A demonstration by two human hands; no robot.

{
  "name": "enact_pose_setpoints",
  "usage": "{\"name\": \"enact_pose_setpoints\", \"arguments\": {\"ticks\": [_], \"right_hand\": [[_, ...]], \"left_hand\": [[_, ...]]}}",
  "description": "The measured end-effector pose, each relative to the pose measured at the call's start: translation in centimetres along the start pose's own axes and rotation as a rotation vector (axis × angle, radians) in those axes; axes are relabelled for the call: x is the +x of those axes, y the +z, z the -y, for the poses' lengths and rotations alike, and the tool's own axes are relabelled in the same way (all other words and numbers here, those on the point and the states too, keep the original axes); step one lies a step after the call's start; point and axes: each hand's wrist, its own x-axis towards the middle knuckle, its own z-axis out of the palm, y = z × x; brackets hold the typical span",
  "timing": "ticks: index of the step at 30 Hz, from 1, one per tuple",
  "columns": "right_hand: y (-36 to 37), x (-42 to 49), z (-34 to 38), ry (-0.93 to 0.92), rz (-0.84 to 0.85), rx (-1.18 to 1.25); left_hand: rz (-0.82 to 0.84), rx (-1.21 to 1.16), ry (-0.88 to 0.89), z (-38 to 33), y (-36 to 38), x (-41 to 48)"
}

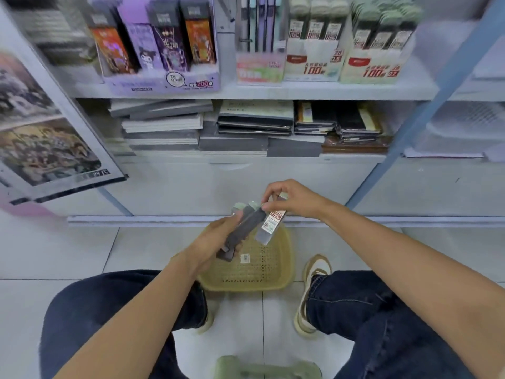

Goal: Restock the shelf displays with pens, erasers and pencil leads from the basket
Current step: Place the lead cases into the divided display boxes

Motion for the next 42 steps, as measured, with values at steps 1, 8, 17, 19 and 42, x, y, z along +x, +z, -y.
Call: {"name": "enact_pose_setpoints", "arguments": {"ticks": [1,8,17,19,42], "right_hand": [[-0.1,-0.1,0.4,-0.026,-0.017,-0.013],[-1.0,-1.5,1.0,-0.049,-0.091,-0.035],[-2.7,-2.3,3.2,-0.014,-0.073,0.054],[-2.7,-2.2,3.4,-0.011,-0.062,0.004],[-5.9,-3.1,7.2,-0.029,-0.527,-0.546]], "left_hand": [[0.015,-0.064,-0.053,-0.2,0.1,-0.3],[-0.076,-0.277,-0.034,-1.4,1.3,-1.2],[-0.183,0.099,0.244,-3.1,1.7,-1.8],[-0.119,0.056,0.274,-3.6,2.3,-2.0],[0.017,0.065,0.278,-11.7,5.9,-2.7]]}}
